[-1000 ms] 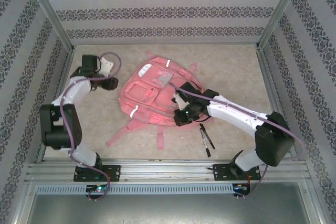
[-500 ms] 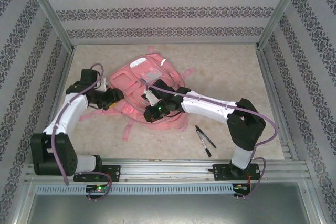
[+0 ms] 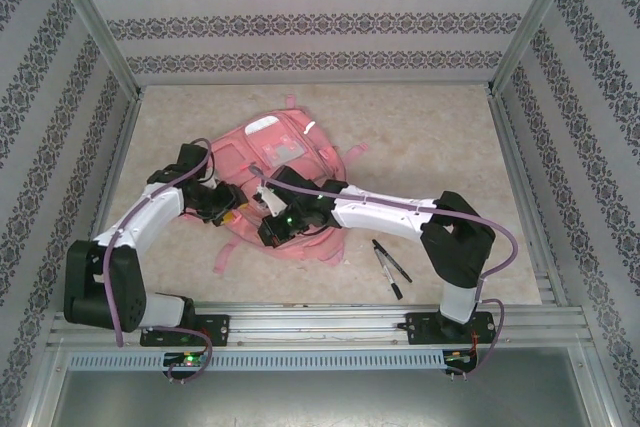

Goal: Pack books, pencil case, and school supplies into a backpack

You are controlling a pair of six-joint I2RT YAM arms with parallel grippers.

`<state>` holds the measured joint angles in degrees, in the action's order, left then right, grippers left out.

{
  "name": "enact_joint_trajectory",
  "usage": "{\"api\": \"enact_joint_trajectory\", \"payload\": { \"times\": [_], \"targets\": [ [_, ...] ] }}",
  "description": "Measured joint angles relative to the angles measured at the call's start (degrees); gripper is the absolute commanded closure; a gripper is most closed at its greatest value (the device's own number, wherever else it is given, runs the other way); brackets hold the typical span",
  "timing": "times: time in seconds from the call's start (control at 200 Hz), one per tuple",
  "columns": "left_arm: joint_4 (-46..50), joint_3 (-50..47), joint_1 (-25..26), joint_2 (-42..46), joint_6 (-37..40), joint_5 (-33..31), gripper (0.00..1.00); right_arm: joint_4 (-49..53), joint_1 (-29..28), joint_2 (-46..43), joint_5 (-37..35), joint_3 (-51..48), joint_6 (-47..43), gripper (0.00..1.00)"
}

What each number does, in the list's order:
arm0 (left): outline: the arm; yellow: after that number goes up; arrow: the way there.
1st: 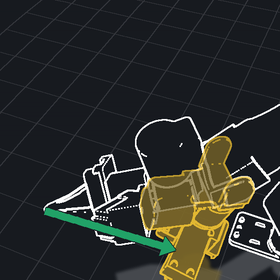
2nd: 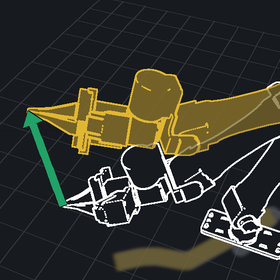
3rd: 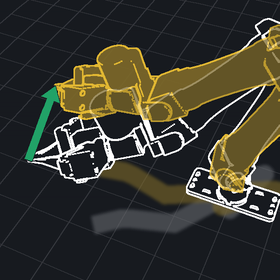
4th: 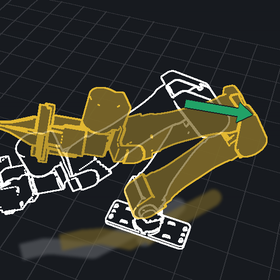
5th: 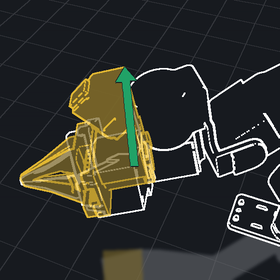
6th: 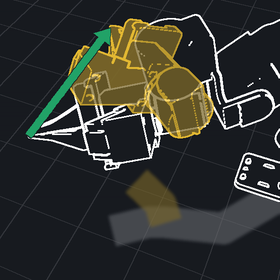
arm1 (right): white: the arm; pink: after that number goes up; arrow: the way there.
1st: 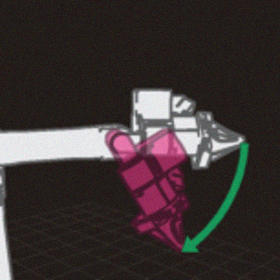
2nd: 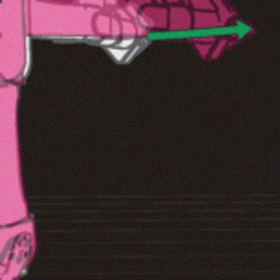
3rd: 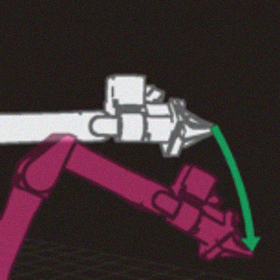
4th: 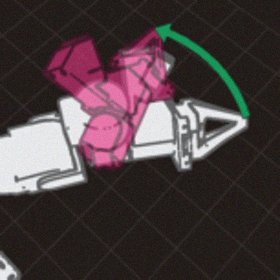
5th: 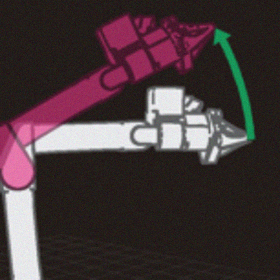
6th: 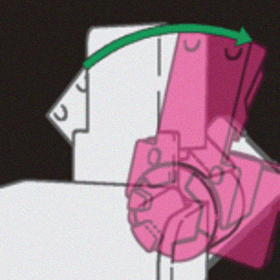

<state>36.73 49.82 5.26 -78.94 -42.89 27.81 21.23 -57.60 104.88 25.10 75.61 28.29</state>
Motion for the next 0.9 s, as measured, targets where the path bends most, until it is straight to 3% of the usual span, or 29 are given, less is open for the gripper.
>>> {"api": "enact_joint_trajectory", "payload": {
  "times": [0.025,0.345,0.645,0.704,0.809,0.899],
  "targets": [
    [-0.1,0.2,0.0,-0.6,0.2,-0.2,1.00,0.1,-0.2,0.2,-0.2,0.1,-0.2,1.00],
    [10.4,12.7,0.4,-9.6,15.0,-6.8,1.00,9.0,0.1,-1.7,-9.7,-1.7,-6.6,1.00],
    [22.1,31.3,-2.6,-24.1,27.6,-4.7,1.00,8.6,6.6,-11.4,-14.9,-10.3,-7.5,1.00],
    [23.1,35.7,-3.1,-27.8,28.7,-3.6,0.94,7.3,6.3,-11.8,-15.0,-10.1,-7.5,1.00],
    [23.5,42.9,-3.4,-34.2,29.5,-2.4,0.73,6.4,4.5,-10.8,-15.7,-7.8,-7.2,1.00],
    [19.7,47.5,-4.2,-38.1,28.2,-2.8,0.66,8.0,2.3,-9.0,-15.3,-4.6,-5.9,1.00]
  ]
}}
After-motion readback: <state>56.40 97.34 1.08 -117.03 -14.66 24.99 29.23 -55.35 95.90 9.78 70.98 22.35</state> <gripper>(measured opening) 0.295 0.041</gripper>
